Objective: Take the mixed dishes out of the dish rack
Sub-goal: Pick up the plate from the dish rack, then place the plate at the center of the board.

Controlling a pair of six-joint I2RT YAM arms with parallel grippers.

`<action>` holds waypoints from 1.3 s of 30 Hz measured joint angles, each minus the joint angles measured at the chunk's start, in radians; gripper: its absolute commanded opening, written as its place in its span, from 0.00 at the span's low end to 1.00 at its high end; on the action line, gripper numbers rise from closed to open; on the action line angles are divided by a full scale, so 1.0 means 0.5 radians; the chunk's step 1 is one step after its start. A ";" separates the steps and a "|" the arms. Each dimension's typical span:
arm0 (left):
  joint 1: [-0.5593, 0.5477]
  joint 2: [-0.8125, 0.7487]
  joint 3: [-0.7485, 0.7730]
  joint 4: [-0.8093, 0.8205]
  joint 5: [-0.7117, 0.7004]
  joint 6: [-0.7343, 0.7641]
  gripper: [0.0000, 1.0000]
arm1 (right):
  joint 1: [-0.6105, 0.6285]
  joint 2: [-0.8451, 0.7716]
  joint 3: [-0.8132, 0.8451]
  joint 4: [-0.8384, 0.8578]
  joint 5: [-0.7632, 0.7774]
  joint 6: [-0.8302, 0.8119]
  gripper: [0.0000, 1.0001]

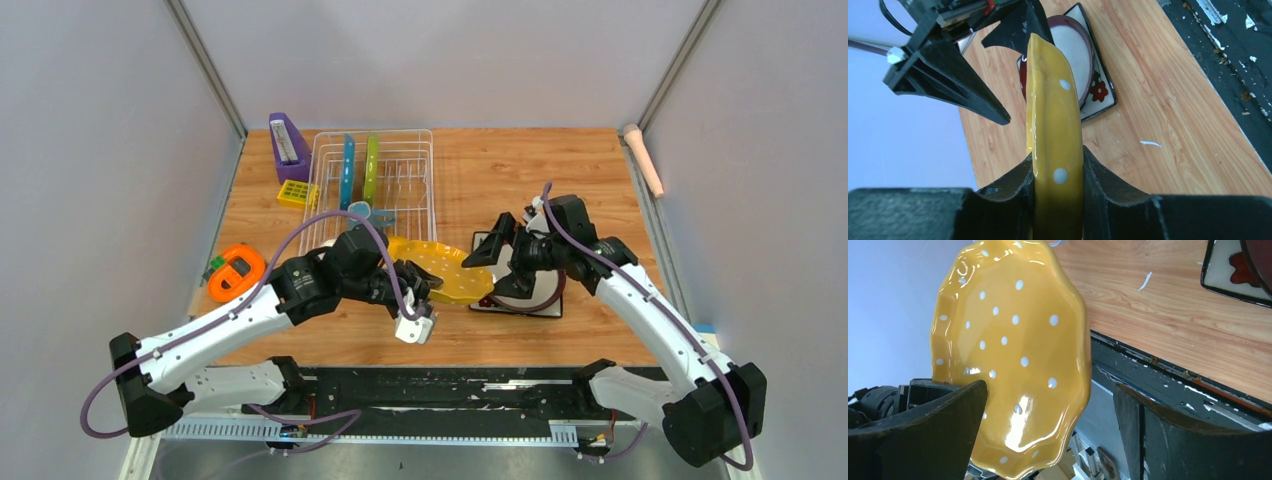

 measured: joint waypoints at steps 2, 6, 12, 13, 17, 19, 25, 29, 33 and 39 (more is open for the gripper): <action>-0.034 0.001 -0.001 0.002 -0.041 0.029 0.00 | 0.000 -0.015 -0.068 0.050 -0.010 0.065 0.98; -0.068 0.001 -0.004 0.043 -0.114 0.060 0.00 | 0.000 -0.078 -0.256 0.230 -0.047 0.257 0.95; -0.074 0.017 -0.006 0.129 -0.168 0.063 0.00 | 0.000 -0.207 -0.504 0.611 -0.097 0.592 0.89; -0.075 0.021 -0.009 0.145 -0.172 0.064 0.00 | 0.000 -0.220 -0.529 0.669 -0.101 0.634 0.87; -0.078 0.054 -0.019 0.185 -0.182 0.066 0.00 | 0.000 -0.246 -0.594 0.874 -0.117 0.769 0.70; -0.084 0.074 -0.021 0.188 -0.191 0.066 0.00 | 0.000 -0.246 -0.597 0.938 -0.128 0.816 0.60; -0.086 0.082 -0.031 0.250 -0.232 0.087 0.01 | -0.014 -0.269 -0.623 1.019 -0.100 0.880 0.26; -0.087 0.079 -0.034 0.243 -0.265 0.116 0.56 | -0.052 -0.297 -0.625 1.062 -0.057 1.000 0.00; -0.096 0.082 -0.034 0.268 -0.265 0.197 0.98 | -0.034 -0.331 -0.646 1.096 -0.024 0.971 0.00; -0.109 0.085 -0.022 0.288 -0.256 0.228 1.00 | -0.017 -0.454 -0.721 1.089 0.082 0.948 0.00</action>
